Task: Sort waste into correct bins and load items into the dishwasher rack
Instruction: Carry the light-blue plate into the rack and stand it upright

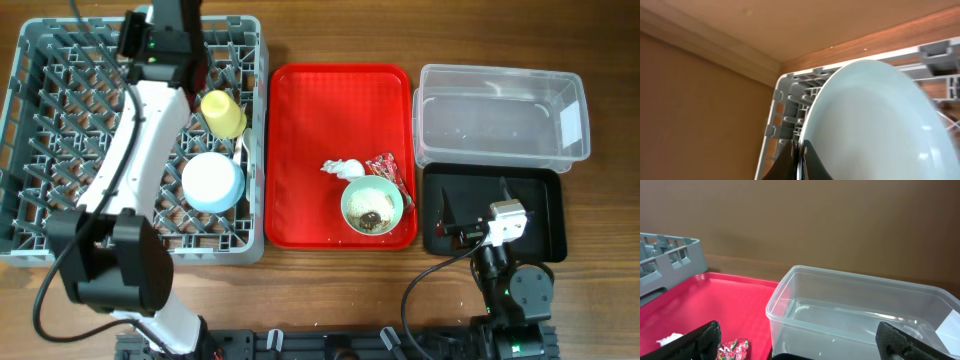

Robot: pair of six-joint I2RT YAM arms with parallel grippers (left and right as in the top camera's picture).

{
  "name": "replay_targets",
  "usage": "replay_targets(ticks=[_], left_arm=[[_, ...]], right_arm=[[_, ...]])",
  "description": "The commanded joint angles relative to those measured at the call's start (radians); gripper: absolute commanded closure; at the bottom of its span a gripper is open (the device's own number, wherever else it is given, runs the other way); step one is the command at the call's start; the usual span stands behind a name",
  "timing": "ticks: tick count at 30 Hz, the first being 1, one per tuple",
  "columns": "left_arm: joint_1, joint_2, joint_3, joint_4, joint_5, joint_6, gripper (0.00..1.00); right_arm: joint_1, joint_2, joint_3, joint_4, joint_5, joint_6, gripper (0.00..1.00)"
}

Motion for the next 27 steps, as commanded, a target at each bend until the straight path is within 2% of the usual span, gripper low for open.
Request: replay_targets(ticks=[1, 6, 9, 13, 21, 24, 27], left_arm=[[-0.022, 0.015, 0.0, 0.008, -0.01, 0.007, 0.95], [-0.045, 0.017, 0.0, 0.004, 0.007, -0.01, 0.95], [-0.058, 0.017, 0.0, -0.01, 0.04, -0.069, 0.95], [-0.063, 0.021, 0.0, -0.075, 0.158, -0.157, 0.93], [-0.068, 0.062, 0.0, -0.126, 0.195, -0.287, 0.9], [-0.068, 0.062, 0.0, -0.124, 0.201, -0.338, 0.85], [-0.072, 0.058, 0.0, -0.125, 0.2, -0.373, 0.68]], right_arm=[[-0.005, -0.002, -0.001, 0.002, -0.009, -0.005, 0.0], [-0.005, -0.002, -0.001, 0.002, -0.009, -0.005, 0.0], [-0.005, -0.002, -0.001, 0.002, -0.009, -0.005, 0.0], [-0.005, -0.002, -0.001, 0.002, -0.009, -0.005, 0.0], [-0.005, -0.002, -0.001, 0.002, -0.009, -0.005, 0.0], [-0.005, -0.002, -0.001, 0.002, -0.009, -0.005, 0.0], [-0.005, -0.002, -0.001, 0.002, -0.009, -0.005, 0.0]])
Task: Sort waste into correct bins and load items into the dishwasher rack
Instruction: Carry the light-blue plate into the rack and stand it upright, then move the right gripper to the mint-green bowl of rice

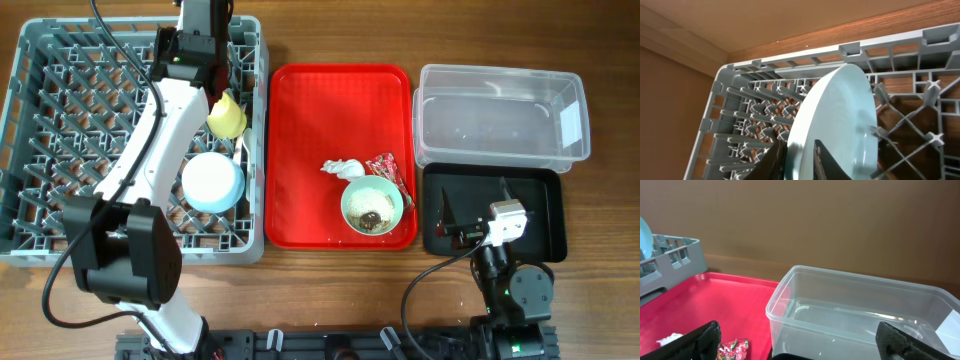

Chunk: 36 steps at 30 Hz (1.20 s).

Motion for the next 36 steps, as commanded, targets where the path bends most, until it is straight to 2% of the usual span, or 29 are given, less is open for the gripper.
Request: replay_targets(ticks=[1, 3, 4, 8, 11, 14, 16, 18, 19, 20, 25, 36], left_arm=[[-0.013, 0.015, -0.001, -0.01, 0.042, -0.098, 0.55], [-0.017, -0.002, -0.001, -0.003, 0.042, -0.135, 0.36], [-0.019, -0.011, 0.0, 0.002, 0.042, -0.156, 0.3], [-0.02, -0.101, 0.0, 0.026, 0.043, -0.259, 0.18], [-0.021, -0.175, 0.0, 0.044, 0.042, -0.264, 0.17], [-0.021, -0.312, 0.0, 0.033, 0.044, -0.404, 0.14], [-0.019, -0.415, 0.0, -0.017, 0.14, -0.54, 0.12], [-0.011, -0.488, 0.0, -0.056, 0.253, -0.62, 0.11], [-0.006, -0.519, 0.0, -0.07, 0.301, -0.642, 0.06], [-0.002, -0.562, 0.0, -0.087, 0.335, -0.647, 0.0], [-0.002, -0.624, 0.0, -0.115, 0.334, -0.647, 0.0], [-0.002, -0.622, 0.0, -0.115, 0.334, -0.647, 0.0]], right_arm=[[-0.005, -0.002, -0.001, 0.002, -0.009, -0.006, 0.0], [-0.005, -0.002, -0.001, 0.002, -0.009, -0.005, 0.0], [-0.005, -0.002, -0.001, 0.002, -0.009, -0.005, 0.0], [-0.005, -0.002, -0.001, 0.002, -0.009, -0.005, 0.0], [-0.005, -0.002, -0.001, 0.002, -0.009, -0.005, 0.0], [-0.005, -0.002, -0.001, 0.002, -0.009, -0.005, 0.0], [-0.005, -0.002, -0.001, 0.002, -0.009, -0.005, 0.0], [-0.005, -0.002, -0.001, 0.002, -0.009, -0.005, 0.0], [-0.005, -0.002, -0.001, 0.002, -0.009, -0.005, 0.0], [-0.005, -0.002, -0.001, 0.002, -0.009, -0.005, 0.0], [-0.005, -0.002, -0.001, 0.002, -0.009, -0.005, 0.0], [-0.005, -0.002, -0.001, 0.002, -0.009, -0.005, 0.0]])
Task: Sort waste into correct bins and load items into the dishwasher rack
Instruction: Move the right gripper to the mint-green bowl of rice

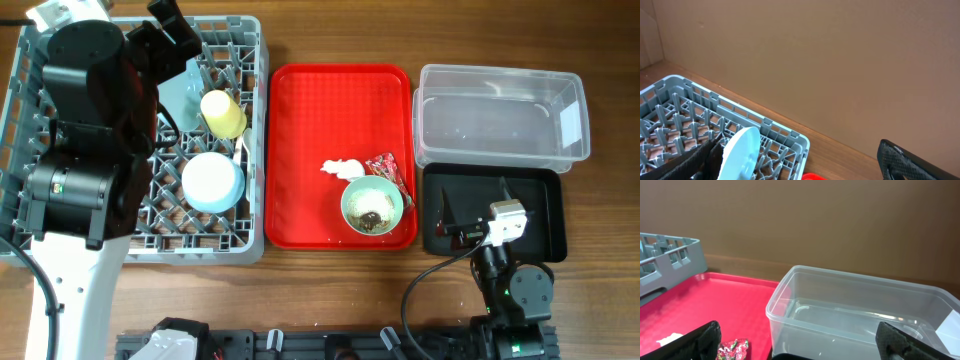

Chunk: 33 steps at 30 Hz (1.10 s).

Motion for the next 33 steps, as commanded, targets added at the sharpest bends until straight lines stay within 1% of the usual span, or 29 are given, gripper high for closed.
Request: replay_targets(ticks=[1, 7, 9, 10, 13, 14, 17, 20, 21, 23, 25, 27, 29, 31, 33], left_arm=[[0.007, 0.0, -0.001, 0.003, 0.014, -0.02, 0.0], [0.007, 0.0, 0.0, 0.003, 0.015, -0.02, 0.0], [0.007, 0.0, 0.0, 0.002, 0.014, -0.02, 0.0], [0.007, 0.0, 0.0, 0.003, 0.015, -0.02, 0.0], [0.007, 0.0, 0.0, 0.003, 0.015, -0.02, 0.0], [0.007, 0.0, 0.0, 0.003, 0.015, -0.02, 0.0], [0.007, 0.0, 0.0, 0.003, 0.015, -0.02, 0.0], [0.007, 0.0, 0.0, 0.003, 0.015, -0.02, 0.0], [0.007, 0.0, 0.0, 0.003, 0.015, -0.02, 0.0], [0.007, 0.0, 0.0, 0.003, 0.015, -0.02, 0.0], [0.007, 0.0, -0.001, 0.003, 0.014, -0.02, 0.0], [0.007, 0.0, 0.0, 0.003, 0.015, -0.02, 0.0], [0.007, 0.0, 0.0, 0.003, 0.015, -0.02, 0.0], [0.007, 0.0, -0.001, 0.003, 0.015, -0.02, 0.0], [0.007, 0.0, 0.0, 0.003, 0.014, -0.02, 0.0]], right_arm=[[-0.005, -0.002, -0.001, 0.002, -0.009, -0.005, 0.0], [-0.005, -0.002, -0.001, 0.002, -0.015, 0.01, 0.0], [-0.005, -0.002, -0.001, 0.004, -0.045, 0.107, 0.0], [-0.005, -0.002, -0.001, 0.004, -0.05, 0.184, 0.0], [-0.005, -0.002, -0.001, 0.019, -0.047, 0.476, 0.0], [-0.005, -0.002, 0.0, 0.023, -0.048, 0.512, 0.0], [-0.005, -0.002, 0.061, 0.003, -0.1, 0.468, 0.0], [-0.005, 0.015, 0.222, -0.103, -0.099, 0.47, 0.0], [-0.005, 0.042, 0.304, -0.164, -0.099, 0.47, 0.0], [-0.005, 0.137, 0.447, -0.272, -0.138, 0.468, 0.0], [-0.005, 0.257, 0.56, -0.378, -0.237, 0.465, 0.0], [-0.005, 0.437, 0.7, -0.548, -0.367, 0.465, 0.0], [-0.005, 0.612, 0.832, -0.723, -0.448, 0.466, 0.0], [-0.005, 0.764, 0.944, -0.85, -0.454, 0.49, 0.0], [-0.005, 0.891, 1.027, -0.925, -0.455, 0.534, 0.0]])
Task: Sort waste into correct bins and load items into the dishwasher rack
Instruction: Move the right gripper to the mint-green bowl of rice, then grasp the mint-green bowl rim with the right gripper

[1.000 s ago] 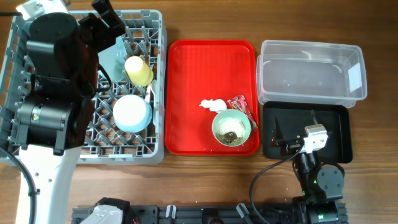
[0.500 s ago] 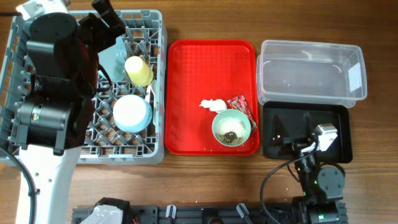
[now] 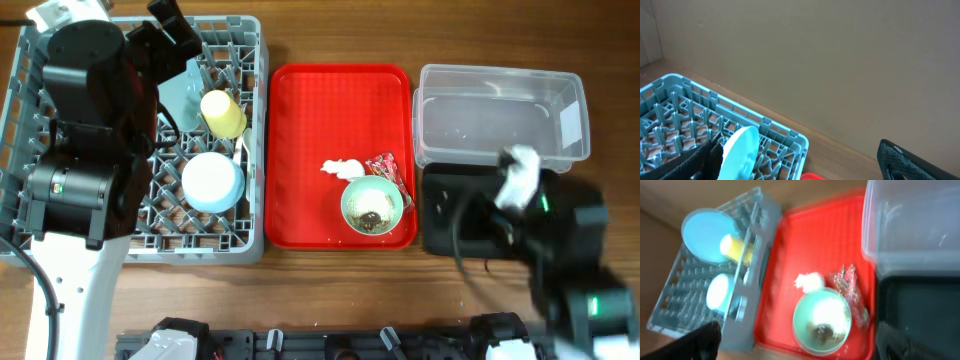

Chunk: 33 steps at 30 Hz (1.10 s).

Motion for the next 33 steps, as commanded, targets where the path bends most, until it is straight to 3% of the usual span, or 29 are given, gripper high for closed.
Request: replay_targets(ticks=[1, 2, 3, 4, 5, 6, 9, 15, 20, 22, 26, 30, 33], left_arm=[[0.007, 0.0, 0.0, 0.003, 0.012, -0.013, 0.0], [0.007, 0.0, 0.0, 0.003, 0.011, -0.013, 0.0], [0.007, 0.0, 0.0, 0.003, 0.012, -0.013, 0.0], [0.007, 0.0, 0.0, 0.003, 0.012, -0.013, 0.0], [0.007, 0.0, 0.0, 0.003, 0.012, -0.013, 0.0], [0.007, 0.0, 0.0, 0.003, 0.011, -0.013, 0.0], [0.007, 0.0, 0.0, 0.003, 0.011, -0.013, 0.0], [0.007, 0.0, 0.0, 0.003, 0.012, -0.013, 0.0], [0.007, 0.0, 0.0, 0.003, 0.012, -0.013, 0.0], [0.007, 0.0, 0.0, 0.003, 0.012, -0.013, 0.0], [0.007, 0.0, 0.0, 0.003, 0.012, -0.013, 0.0], [0.007, 0.0, 0.0, 0.003, 0.012, -0.013, 0.0], [0.007, 0.0, 0.0, 0.003, 0.012, -0.013, 0.0]], right_arm=[[-0.003, 0.197, 0.144, -0.075, -0.085, 0.081, 0.0], [-0.003, 0.237, 0.151, -0.073, -0.121, 0.125, 0.01], [-0.002, 0.267, 0.149, -0.072, -0.161, 0.171, 0.15], [0.008, 0.294, 0.149, -0.069, -0.179, 0.177, 0.38], [0.027, 0.312, 0.148, -0.069, -0.175, 0.171, 0.68], [0.062, 0.327, 0.143, -0.074, -0.15, 0.17, 0.79], [0.204, 0.336, 0.115, -0.08, -0.006, 0.193, 0.88], [0.574, 0.396, 0.048, -0.043, 0.39, 0.414, 0.96], [0.79, 0.566, 0.043, 0.056, 0.513, 0.404, 0.92], [0.821, 0.649, 0.043, 0.087, 0.513, 0.388, 0.85], [0.827, 0.788, 0.063, 0.092, 0.533, 0.378, 0.86], [0.827, 0.802, 0.089, 0.121, 0.574, 0.306, 0.85], [0.827, 0.802, 0.098, 0.122, 0.585, 0.248, 0.78]])
